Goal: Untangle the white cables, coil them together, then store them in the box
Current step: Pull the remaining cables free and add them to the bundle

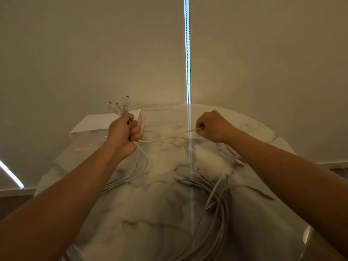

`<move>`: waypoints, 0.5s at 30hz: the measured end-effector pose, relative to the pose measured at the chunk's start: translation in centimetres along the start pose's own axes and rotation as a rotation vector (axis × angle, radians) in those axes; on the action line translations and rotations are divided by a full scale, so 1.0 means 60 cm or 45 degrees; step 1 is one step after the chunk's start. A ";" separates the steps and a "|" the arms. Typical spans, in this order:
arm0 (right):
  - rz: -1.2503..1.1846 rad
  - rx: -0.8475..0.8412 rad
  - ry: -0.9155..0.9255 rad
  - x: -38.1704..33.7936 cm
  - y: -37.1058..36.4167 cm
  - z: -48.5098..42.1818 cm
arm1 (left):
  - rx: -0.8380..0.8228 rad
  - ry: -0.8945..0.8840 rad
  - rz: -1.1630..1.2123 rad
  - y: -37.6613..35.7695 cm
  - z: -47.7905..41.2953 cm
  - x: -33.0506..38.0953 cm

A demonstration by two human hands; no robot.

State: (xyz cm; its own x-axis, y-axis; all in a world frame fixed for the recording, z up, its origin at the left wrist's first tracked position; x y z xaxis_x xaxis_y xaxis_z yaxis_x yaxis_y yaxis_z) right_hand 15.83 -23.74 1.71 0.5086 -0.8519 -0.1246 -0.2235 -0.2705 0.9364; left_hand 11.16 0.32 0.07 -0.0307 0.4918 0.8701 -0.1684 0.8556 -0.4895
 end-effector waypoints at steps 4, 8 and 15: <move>0.121 0.170 -0.169 0.081 0.033 -0.003 | -0.100 0.237 -0.221 0.009 0.008 0.003; -0.116 0.219 -0.338 0.098 0.056 -0.024 | -0.313 0.543 -0.514 -0.028 0.037 -0.055; -2.070 0.407 -0.512 0.088 0.111 -0.038 | -0.367 0.682 -0.537 -0.044 0.049 -0.072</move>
State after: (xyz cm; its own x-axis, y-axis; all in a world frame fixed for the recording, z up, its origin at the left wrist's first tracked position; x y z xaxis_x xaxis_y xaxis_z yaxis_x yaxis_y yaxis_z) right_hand 18.90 -29.01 8.05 0.1488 0.3353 -0.9303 0.1041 -0.9408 -0.3225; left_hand 8.81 -4.53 -2.22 0.4769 0.0601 0.8769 0.2084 0.9615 -0.1792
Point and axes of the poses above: each hand's wrist, its own z-axis away from the middle knuckle, its own y-axis out of the back of the hand, x = y × z, the point moved 8 cm from there along -z, towards the middle knuckle, and after that the axes turned 1 degree about -z, right-handed, at the moved point
